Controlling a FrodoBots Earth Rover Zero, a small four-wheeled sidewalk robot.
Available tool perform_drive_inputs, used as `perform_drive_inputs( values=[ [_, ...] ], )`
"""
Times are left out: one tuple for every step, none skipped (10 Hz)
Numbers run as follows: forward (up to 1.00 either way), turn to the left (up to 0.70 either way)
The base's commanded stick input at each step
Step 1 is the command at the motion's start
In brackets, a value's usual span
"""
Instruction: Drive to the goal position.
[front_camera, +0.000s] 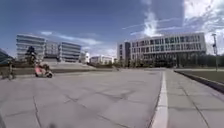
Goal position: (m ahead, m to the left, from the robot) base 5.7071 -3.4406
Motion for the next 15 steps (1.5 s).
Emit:
perform_drive_inputs(
  values=[
    [0.70,-0.34],
    [0.70,-0.13],
    [0.70,-0.01],
    [0.70,-0.01],
    [0.70,-0.01],
    [0.70,-0.01],
    [0.70,-0.34],
    [0.70,-0.35],
    [0.70,-0.35],
    [0.70,-0.35],
    [0.70,-0.30],
    [0.70,-0.12],
    [0.70,-0.01],
    [0.70,-0.01],
    [0.70,-0.01]
  ],
)
